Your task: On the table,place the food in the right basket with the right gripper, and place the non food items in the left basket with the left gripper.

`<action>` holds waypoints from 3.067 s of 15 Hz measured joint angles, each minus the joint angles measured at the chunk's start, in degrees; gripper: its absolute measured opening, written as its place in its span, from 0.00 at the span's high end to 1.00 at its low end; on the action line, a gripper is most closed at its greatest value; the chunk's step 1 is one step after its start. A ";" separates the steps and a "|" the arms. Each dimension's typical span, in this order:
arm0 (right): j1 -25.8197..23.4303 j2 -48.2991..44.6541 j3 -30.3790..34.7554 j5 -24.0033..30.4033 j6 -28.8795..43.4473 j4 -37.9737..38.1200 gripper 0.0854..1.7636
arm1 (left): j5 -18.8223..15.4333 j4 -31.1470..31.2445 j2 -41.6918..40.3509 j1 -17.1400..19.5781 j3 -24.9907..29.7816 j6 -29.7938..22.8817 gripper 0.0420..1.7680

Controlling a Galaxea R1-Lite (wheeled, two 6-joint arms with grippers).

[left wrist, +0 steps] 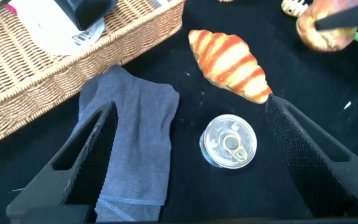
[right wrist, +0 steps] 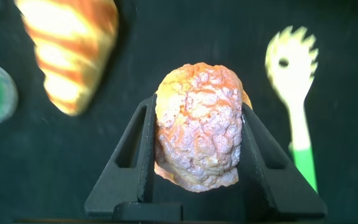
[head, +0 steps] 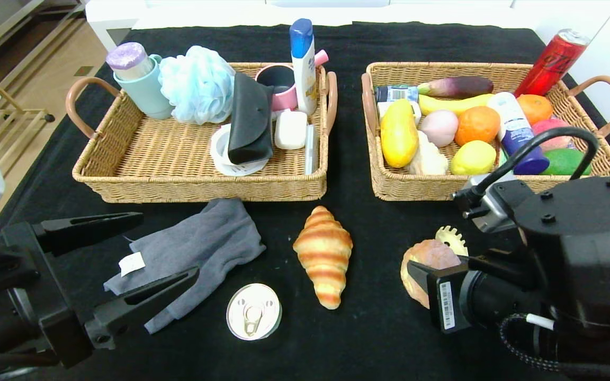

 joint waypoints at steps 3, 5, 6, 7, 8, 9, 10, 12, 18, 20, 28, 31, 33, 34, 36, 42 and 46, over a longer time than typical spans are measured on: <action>-1.45 -0.55 -4.36 -0.11 -4.74 0.04 0.56 | 0.00 -0.02 -0.04 0.02 0.00 0.00 0.03; -2.94 -0.63 -7.12 -0.06 -7.81 -0.06 0.56 | -0.04 -0.05 -0.04 0.02 -0.05 -0.02 0.03; -3.77 -0.59 -8.85 0.00 -8.58 -0.16 0.56 | -0.02 -0.02 -0.04 0.02 -0.05 0.00 0.03; -4.55 -0.48 -10.64 0.02 -9.33 -0.22 0.56 | 0.00 -0.06 -0.04 0.02 -0.10 0.00 0.03; -5.49 -0.30 -12.37 0.02 -10.70 -0.38 0.56 | 0.02 -0.09 -0.04 0.02 -0.13 -0.02 0.03; -6.53 -0.13 -14.07 0.02 -11.64 -0.41 0.56 | 0.02 -0.11 -0.06 0.02 -0.16 0.00 0.03; -7.58 0.22 -16.02 0.05 -12.08 -0.50 0.56 | 0.00 -0.11 -0.09 0.02 -0.18 0.00 0.03; -10.01 1.35 -19.65 0.63 -12.32 -0.63 0.56 | 0.02 -0.11 -0.13 0.02 -0.24 0.00 0.03; -17.16 6.28 -28.72 3.89 -12.54 -0.88 0.56 | 0.00 0.06 0.05 -0.09 -0.33 0.00 0.03; -19.20 8.13 -31.15 4.88 -12.52 -1.62 0.56 | -0.06 0.02 -0.04 -0.09 -0.33 -0.02 0.03; -27.43 14.64 -37.13 5.85 -13.26 -4.44 0.56 | -0.11 -0.11 -0.37 -0.17 -0.16 0.00 0.03; -29.93 15.38 -37.41 7.34 -13.26 -4.41 0.56 | -0.15 -0.11 -0.45 -0.17 -0.16 0.04 0.03; -30.34 15.54 -37.41 7.50 -13.26 -4.41 0.56 | -0.15 -0.09 -0.45 -0.17 -0.11 0.04 0.03; -30.39 15.58 -37.41 7.50 -13.30 -4.39 0.56 | -0.15 -0.11 -0.45 -0.17 -0.10 0.04 0.03; -30.39 15.63 -37.38 7.78 -13.29 -4.44 0.53 | -0.15 -0.11 -0.45 -0.17 -0.07 0.06 0.03; -30.39 15.27 -37.00 8.70 -13.26 -5.01 0.26 | -0.17 0.00 -0.45 -0.17 -0.07 0.06 0.03; -29.85 14.95 -36.78 8.72 -13.32 -4.93 0.17 | -0.13 0.00 -0.45 -0.17 0.01 0.28 0.03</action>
